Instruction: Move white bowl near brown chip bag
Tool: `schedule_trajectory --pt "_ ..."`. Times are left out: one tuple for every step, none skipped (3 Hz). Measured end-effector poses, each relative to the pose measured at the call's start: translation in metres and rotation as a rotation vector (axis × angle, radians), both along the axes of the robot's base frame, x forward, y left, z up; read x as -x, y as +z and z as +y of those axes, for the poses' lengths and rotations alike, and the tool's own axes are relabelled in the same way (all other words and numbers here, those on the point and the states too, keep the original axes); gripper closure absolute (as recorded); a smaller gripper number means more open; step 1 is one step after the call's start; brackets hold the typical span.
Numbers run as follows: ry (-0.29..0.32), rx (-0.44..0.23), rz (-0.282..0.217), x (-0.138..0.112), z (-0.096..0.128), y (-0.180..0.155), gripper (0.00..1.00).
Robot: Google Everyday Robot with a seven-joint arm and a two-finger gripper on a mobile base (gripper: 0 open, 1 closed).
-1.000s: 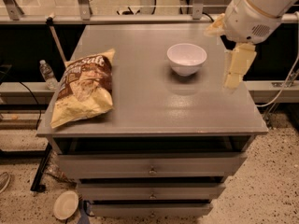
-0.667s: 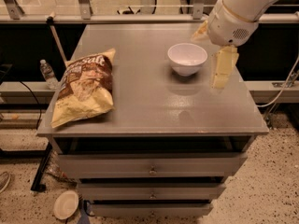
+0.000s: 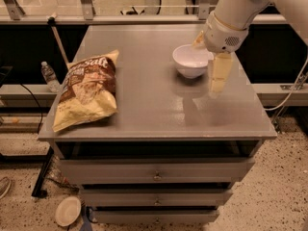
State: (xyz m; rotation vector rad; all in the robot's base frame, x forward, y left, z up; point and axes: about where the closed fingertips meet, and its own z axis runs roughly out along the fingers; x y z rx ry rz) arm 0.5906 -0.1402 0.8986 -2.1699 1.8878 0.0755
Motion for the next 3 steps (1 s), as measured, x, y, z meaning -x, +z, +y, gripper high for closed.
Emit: schedule_trajectory --pt "0.008 0.002 0.013 -0.008 0.007 -0.012 0.00" --pt "0.018 -0.006 0.047 -0.009 0.019 -0.030 0.00" --pt "0.036 -0.013 0.081 -0.010 0.029 -0.045 0.02"
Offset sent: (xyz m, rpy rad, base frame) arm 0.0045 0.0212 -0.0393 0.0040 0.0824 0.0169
